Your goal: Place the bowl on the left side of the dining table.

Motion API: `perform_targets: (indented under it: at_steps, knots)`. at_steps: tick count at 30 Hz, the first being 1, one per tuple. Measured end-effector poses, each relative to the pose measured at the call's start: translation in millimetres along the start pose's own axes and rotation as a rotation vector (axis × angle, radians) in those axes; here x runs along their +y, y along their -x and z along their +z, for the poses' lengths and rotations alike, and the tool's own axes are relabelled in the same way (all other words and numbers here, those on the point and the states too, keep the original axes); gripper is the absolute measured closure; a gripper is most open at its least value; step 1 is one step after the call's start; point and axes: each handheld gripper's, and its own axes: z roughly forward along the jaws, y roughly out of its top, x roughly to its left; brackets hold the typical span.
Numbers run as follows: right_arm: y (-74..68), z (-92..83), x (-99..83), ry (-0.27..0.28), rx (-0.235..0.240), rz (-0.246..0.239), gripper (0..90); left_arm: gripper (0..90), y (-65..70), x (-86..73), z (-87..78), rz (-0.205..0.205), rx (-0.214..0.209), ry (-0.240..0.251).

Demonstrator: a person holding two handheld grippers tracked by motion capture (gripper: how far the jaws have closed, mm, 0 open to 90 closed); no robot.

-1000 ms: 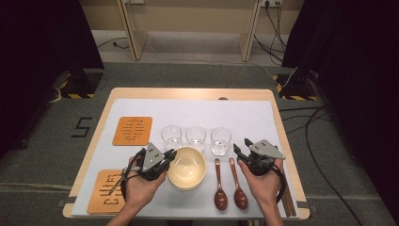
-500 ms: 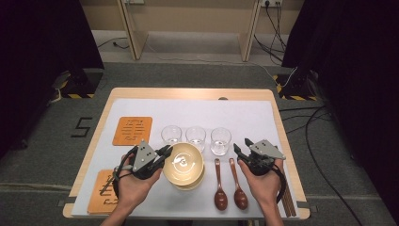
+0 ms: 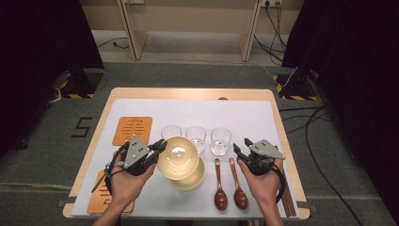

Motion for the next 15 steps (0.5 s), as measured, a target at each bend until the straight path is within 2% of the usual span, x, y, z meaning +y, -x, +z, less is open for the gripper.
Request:
perform_targets:
  at_steps: [1, 5, 7, 8, 15]
  knots:
    - [-0.1, 0.0, 0.0, 0.000, 0.000, 0.000, 53.8, 84.4, -0.5, 0.2, -0.7, -0.010, 0.003, -0.005]
    - [-0.4, 0.2, -0.1, 0.001, 0.001, 0.002, 53.8, 84.4, -6.0, 3.0, -2.9, 0.005, 0.020, 0.008]
    - [-0.3, 0.4, -0.3, 0.000, 0.002, 0.004, 53.8, 84.4, -7.3, 3.6, -3.9, -0.006, 0.021, 0.003]
    - [-0.2, 0.5, -0.4, 0.000, 0.002, 0.004, 53.8, 84.4, -8.9, 4.3, -3.9, 0.006, 0.025, 0.009]
    - [0.7, -0.4, -0.4, 0.002, 0.001, 0.006, 53.7, 84.4, -14.0, 5.9, -5.5, 0.005, 0.036, 0.018]
